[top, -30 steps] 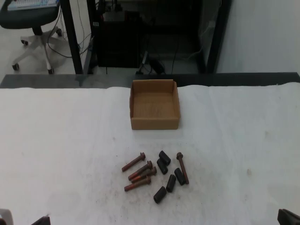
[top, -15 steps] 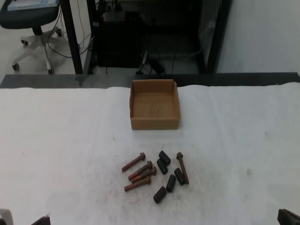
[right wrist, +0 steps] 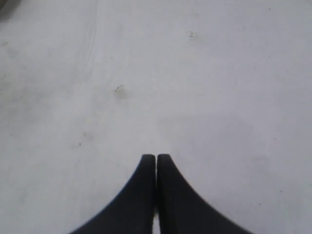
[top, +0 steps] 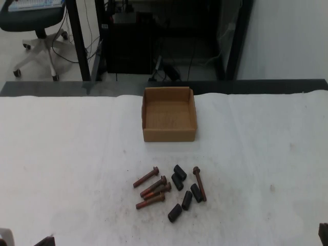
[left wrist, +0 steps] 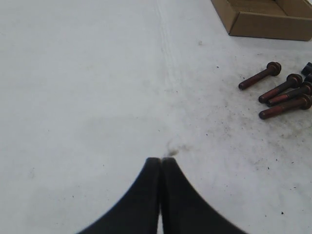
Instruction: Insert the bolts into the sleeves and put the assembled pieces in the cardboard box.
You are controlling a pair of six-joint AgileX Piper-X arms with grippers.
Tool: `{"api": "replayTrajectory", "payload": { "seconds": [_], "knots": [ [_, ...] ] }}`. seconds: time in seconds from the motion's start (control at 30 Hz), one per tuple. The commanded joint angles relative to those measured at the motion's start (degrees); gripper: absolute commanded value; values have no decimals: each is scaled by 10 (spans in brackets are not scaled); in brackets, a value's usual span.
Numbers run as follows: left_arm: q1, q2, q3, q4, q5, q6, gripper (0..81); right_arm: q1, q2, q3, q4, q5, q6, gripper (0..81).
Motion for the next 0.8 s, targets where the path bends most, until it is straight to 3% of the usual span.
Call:
{"api": "replayTrajectory", "payload": {
  "seconds": [0.0, 0.2, 0.33, 0.47, 0.77],
  "knots": [
    [-2, 2, -6, -17, 18, -19, 3, -1, 1, -5, -11, 7, -5, 8],
    [-2, 2, -6, -86, 93, -32, 3, -1, 1, -5, -64, -19, 17, 8],
    [-2, 2, -6, -181, 159, -33, 3, -1, 1, -5, -133, -86, 117, 8],
    [-2, 2, -6, -260, 209, -33, 3, -1, 1, -5, -204, -127, 158, 8],
    [-2, 2, -6, -377, 310, -72, 3, -1, 2, -5, -386, -277, 375, 8]
  ]
}}
